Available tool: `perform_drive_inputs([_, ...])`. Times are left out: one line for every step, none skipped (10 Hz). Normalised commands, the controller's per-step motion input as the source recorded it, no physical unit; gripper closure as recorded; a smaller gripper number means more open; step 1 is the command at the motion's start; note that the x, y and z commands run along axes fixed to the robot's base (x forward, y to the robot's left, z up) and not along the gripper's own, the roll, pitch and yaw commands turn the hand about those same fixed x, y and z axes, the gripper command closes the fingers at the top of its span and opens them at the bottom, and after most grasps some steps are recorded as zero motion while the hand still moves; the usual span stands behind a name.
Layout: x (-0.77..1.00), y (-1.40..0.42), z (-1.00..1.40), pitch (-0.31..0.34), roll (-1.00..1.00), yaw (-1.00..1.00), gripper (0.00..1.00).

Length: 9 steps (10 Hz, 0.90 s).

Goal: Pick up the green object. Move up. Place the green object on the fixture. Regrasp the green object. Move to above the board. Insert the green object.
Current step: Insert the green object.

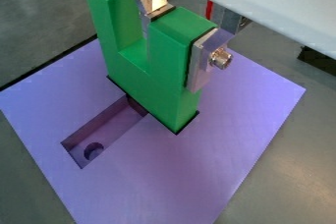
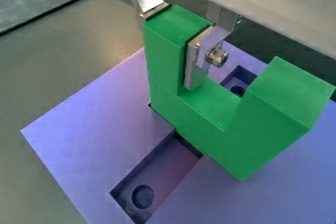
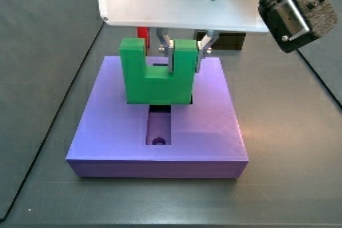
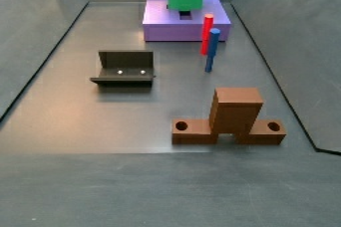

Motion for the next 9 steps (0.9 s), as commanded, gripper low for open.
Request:
perform_drive_inputs([0.00, 0.00, -0.58, -0.189, 0.10, 0.01, 1.00])
perform_drive_inputs([0.00, 0.00, -0.64, -0.106, 0.25, 0.04, 1.00])
perform_drive_inputs([-0.09, 0.00, -0.92, -0.107, 0.18, 0.08, 1.00])
perform_drive_inputs([-0.10, -0.09, -1.00, -0.074, 0.17, 0.01, 1.00])
perform_drive_inputs([-0.11, -0.10, -1.00, -0.061, 0.17, 0.00, 1.00])
perform_drive_inputs([-0.12, -0.11, -1.00, -0.044, 0.17, 0.00, 1.00])
perform_drive_inputs([-0.08, -0.05, -1.00, -0.016, 0.19, 0.00, 1.00])
perform_drive_inputs([-0.09, 0.00, -0.06, -0.133, 0.00, 0.00, 1.00])
perform_drive_inputs([0.00, 0.00, 0.00, 0.000, 0.00, 0.00, 1.00])
